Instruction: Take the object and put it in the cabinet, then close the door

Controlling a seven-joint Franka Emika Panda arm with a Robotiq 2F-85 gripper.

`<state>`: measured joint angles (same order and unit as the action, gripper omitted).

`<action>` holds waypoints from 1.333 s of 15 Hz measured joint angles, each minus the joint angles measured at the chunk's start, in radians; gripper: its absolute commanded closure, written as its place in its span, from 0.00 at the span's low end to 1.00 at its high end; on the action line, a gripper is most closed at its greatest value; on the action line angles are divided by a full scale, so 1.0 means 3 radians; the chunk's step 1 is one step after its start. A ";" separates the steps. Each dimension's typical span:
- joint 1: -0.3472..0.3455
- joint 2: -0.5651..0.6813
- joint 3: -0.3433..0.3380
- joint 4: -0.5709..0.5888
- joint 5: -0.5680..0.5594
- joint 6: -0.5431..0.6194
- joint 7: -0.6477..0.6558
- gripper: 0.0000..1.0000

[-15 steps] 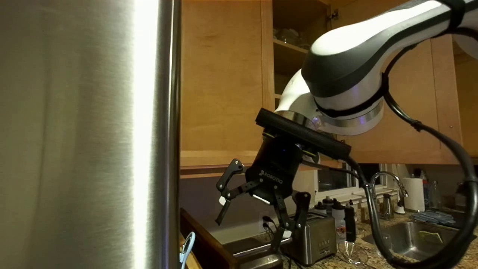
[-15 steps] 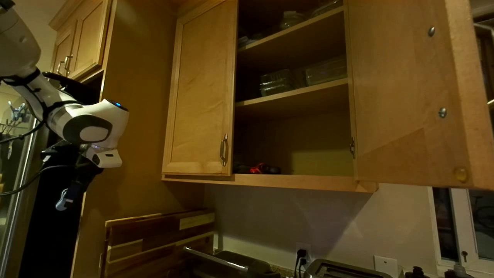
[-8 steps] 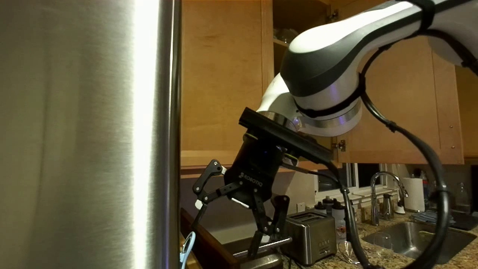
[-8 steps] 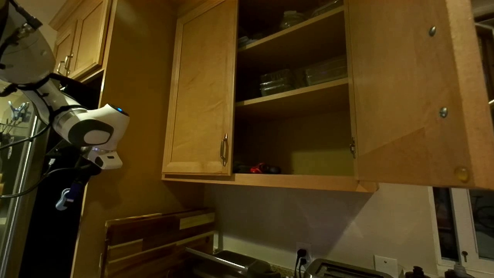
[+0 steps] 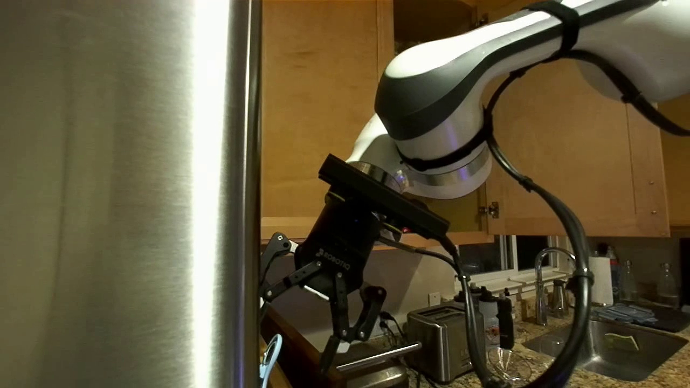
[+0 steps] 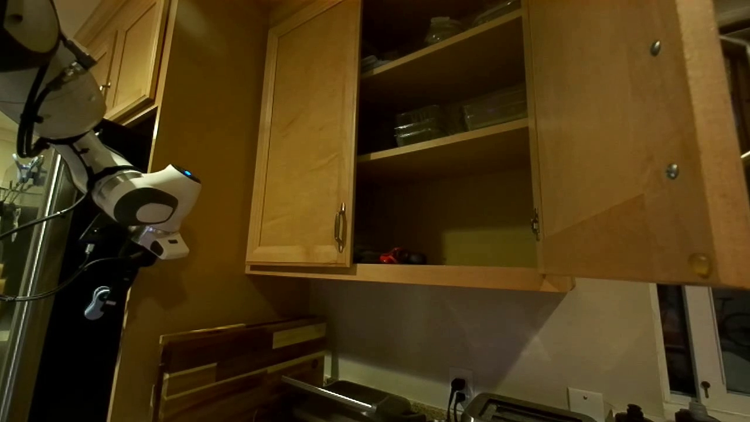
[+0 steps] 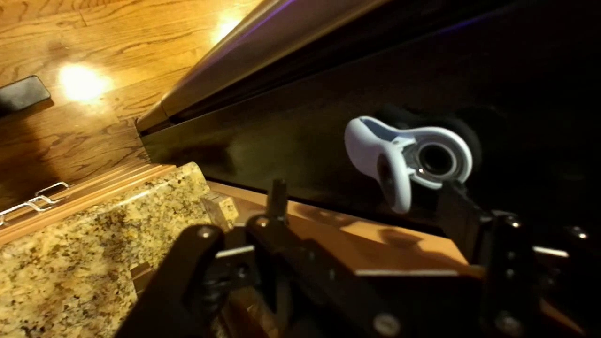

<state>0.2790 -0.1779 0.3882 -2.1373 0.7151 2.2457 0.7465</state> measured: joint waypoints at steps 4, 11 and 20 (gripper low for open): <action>0.0036 0.0055 0.0000 0.0038 0.0002 -0.0003 -0.0007 0.74; 0.0038 0.0092 0.0000 0.0057 0.0002 -0.0012 -0.0007 0.96; 0.0038 0.0107 -0.0007 0.0060 0.0002 -0.0094 -0.0007 0.93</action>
<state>0.2903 -0.1458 0.3863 -2.1194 0.7156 2.2175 0.7443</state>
